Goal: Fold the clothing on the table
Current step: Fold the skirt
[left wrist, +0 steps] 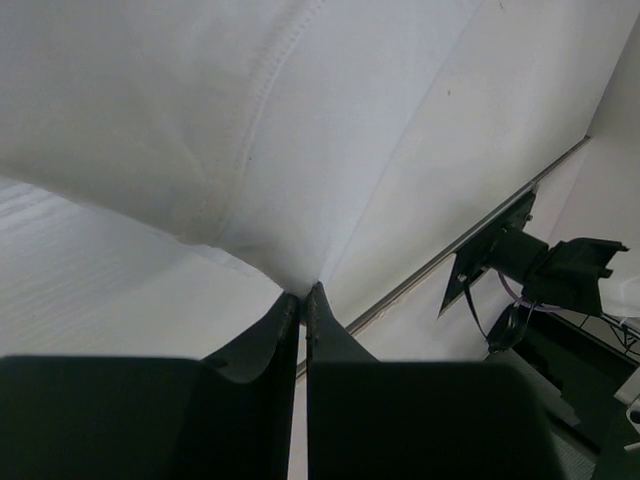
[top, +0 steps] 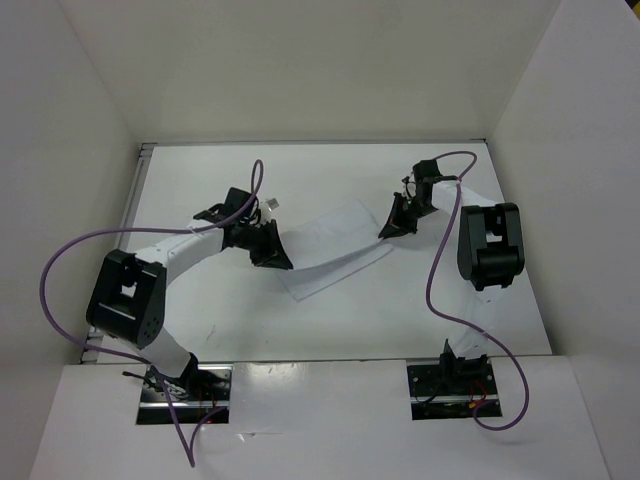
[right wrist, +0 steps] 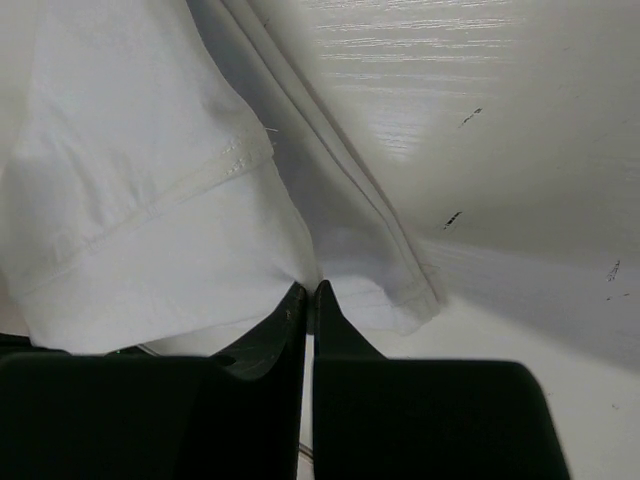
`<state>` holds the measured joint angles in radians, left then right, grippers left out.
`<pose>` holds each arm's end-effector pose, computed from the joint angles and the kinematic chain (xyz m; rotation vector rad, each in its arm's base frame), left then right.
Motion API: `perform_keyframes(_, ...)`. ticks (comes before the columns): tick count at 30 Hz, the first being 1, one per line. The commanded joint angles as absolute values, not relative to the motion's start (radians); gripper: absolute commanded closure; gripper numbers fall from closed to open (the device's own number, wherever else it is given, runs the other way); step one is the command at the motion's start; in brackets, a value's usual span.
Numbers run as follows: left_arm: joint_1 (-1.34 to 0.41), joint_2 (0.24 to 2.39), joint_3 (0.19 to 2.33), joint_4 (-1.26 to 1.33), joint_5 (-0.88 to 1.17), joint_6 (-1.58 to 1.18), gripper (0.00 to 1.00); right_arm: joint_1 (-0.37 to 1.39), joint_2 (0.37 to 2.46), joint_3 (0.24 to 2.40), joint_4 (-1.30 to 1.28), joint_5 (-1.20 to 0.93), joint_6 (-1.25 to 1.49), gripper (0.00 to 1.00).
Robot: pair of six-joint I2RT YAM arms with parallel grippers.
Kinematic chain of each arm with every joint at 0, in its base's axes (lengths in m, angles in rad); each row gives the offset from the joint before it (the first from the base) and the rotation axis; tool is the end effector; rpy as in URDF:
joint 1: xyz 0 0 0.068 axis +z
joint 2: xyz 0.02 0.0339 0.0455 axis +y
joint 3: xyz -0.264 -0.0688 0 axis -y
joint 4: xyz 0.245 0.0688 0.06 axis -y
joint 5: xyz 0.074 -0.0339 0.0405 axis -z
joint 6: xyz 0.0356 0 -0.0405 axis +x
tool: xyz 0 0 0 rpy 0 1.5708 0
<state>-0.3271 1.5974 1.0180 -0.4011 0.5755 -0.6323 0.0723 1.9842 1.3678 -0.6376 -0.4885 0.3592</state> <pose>0.2994 -0.1220 0.2072 -0.1689 2.6831 -1.0787 0.3913 0.0451 0.1624 0.2936 2.8221 0.7871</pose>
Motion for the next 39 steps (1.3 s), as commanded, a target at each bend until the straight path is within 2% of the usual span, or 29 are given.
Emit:
perform_keyframes(1,-0.344,1.568,1.014,-0.432,0.548,-0.63,0.98,0.077,1.942,1.404,-0.63,-0.465,0.364,1.0)
perform_keyframes(10,-0.39,1.589,1.014,-0.474,0.518,-0.64,0.98,0.077,1.933,1.393,-0.64,-0.436,0.364,1.0)
perform_keyframes(39,-0.715,1.717,1.063,-0.54,0.538,-0.63,0.96,0.077,1.858,1.368,-0.695,-0.264,0.393,1.0)
